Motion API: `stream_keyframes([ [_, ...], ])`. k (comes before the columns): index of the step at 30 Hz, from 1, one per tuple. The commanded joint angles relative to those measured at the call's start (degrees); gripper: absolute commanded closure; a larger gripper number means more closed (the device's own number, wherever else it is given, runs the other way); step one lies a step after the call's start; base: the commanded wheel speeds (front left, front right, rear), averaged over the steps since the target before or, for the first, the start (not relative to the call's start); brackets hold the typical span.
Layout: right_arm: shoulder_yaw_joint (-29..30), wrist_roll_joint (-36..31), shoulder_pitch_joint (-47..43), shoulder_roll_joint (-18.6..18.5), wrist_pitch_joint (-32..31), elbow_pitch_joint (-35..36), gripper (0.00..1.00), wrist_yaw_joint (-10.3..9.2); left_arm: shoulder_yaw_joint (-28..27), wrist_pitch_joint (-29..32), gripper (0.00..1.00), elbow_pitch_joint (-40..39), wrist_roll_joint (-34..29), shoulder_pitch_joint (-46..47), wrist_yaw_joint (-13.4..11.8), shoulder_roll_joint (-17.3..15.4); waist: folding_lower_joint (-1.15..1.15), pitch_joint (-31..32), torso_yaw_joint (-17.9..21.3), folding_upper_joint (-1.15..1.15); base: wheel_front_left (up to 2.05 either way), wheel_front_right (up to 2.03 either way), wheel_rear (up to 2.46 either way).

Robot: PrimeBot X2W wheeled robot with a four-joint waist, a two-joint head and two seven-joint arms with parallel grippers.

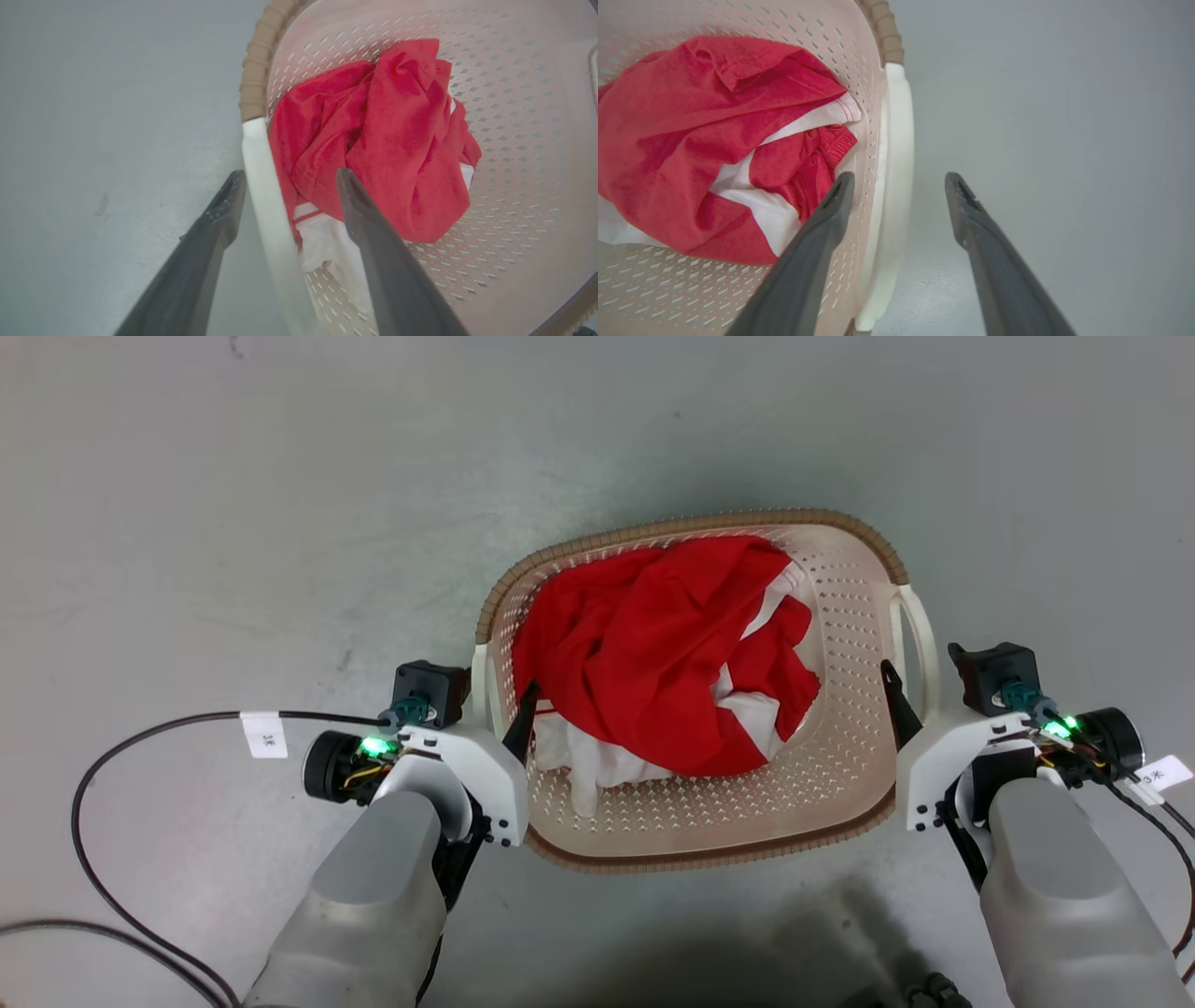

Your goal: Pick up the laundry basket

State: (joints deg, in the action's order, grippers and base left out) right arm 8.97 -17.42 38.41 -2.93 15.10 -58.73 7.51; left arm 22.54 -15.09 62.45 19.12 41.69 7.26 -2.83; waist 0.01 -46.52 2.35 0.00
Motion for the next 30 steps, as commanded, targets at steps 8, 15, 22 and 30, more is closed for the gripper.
stream_keyframes([
  [8,0.6,-0.4,3.5,0.0,0.1,-4.1,0.0,-0.04,1.4,-0.1,0.0,1.2,0.5,2.7,0.1,-0.1,-0.01,-2.8,-0.2,0.0,0.0,0.0,0.0],
  [15,-0.7,0.5,5.0,0.1,0.1,-5.6,0.42,-0.04,3.4,-0.1,0.36,3.2,0.4,4.4,0.2,-0.1,-0.01,-4.2,-0.2,0.0,0.0,0.0,0.0],
  [22,-1.7,0.4,5.9,-0.1,0.1,-6.1,1.0,-0.05,4.9,-0.1,1.0,3.8,0.5,5.5,0.5,-0.2,-0.01,-4.6,-0.4,0.0,0.0,0.0,0.0],
  [30,-3.0,0.2,4.8,-0.1,0.1,-7.8,1.0,-0.05,6.8,-0.1,1.0,4.4,2.3,3.8,0.5,0.0,-0.01,-1.7,-0.5,0.0,0.0,0.0,0.0],
])
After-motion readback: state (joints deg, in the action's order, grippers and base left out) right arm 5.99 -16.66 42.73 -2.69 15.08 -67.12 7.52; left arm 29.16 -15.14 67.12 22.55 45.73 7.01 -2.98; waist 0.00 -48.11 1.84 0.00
